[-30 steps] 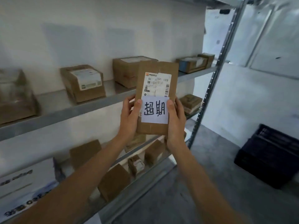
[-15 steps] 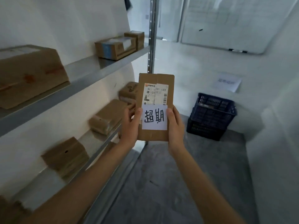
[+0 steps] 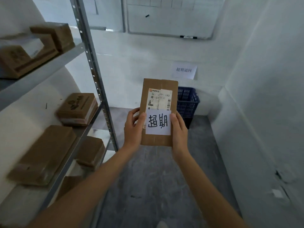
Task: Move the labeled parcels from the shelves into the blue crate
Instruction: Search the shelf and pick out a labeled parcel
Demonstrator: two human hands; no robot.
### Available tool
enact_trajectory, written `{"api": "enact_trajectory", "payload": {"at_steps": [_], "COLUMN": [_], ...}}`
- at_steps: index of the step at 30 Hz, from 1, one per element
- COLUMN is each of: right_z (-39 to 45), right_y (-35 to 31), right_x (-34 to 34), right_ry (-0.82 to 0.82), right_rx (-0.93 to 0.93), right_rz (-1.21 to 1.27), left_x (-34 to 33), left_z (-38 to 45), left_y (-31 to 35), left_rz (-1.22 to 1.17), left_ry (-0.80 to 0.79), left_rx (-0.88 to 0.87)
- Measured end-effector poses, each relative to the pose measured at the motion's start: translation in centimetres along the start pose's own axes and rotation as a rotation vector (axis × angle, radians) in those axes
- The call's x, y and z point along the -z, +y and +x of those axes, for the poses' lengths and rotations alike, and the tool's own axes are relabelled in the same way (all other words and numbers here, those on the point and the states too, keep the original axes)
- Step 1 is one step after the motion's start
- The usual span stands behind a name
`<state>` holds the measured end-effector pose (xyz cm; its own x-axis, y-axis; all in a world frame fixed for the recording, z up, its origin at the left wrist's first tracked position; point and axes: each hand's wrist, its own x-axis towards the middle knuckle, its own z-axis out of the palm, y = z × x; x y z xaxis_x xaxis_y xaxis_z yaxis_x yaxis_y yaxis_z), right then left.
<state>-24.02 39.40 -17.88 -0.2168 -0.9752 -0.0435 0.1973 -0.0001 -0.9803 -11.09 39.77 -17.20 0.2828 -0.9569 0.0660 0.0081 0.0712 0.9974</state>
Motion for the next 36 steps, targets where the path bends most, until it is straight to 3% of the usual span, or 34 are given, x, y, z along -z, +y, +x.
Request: {"api": "enact_trajectory", "payload": {"at_steps": [12,18,23,30,36], "right_z": [19.8,30.1,38.5,48.1,56.4], "right_y": [0.0,-0.1,1.0,4.1,6.2], "right_x": [3.8,4.7,4.6,5.3,7.3], "right_ry": [0.047,0.057,0.117,0.423,0.463], "right_rx": [-0.067,-0.141,-0.241,-0.324,-0.363], "right_rz": [0.058,0.269,0.282,0.471,0.446], "left_x": [-12.2,-14.0,-16.3,-21.0,-27.5], "left_z": [15.6,24.9,33.0,40.9,48.1], "left_y": [-1.4,-2.7,-5.3,-9.0,-11.5], "left_rz": [0.013,0.145,0.179,0.085,-0.023], "left_ry": [-0.096,-0.371,-0.454,-0.187,-0.037], "left_rx": [0.049,0.08,0.217,0.377,0.361]}}
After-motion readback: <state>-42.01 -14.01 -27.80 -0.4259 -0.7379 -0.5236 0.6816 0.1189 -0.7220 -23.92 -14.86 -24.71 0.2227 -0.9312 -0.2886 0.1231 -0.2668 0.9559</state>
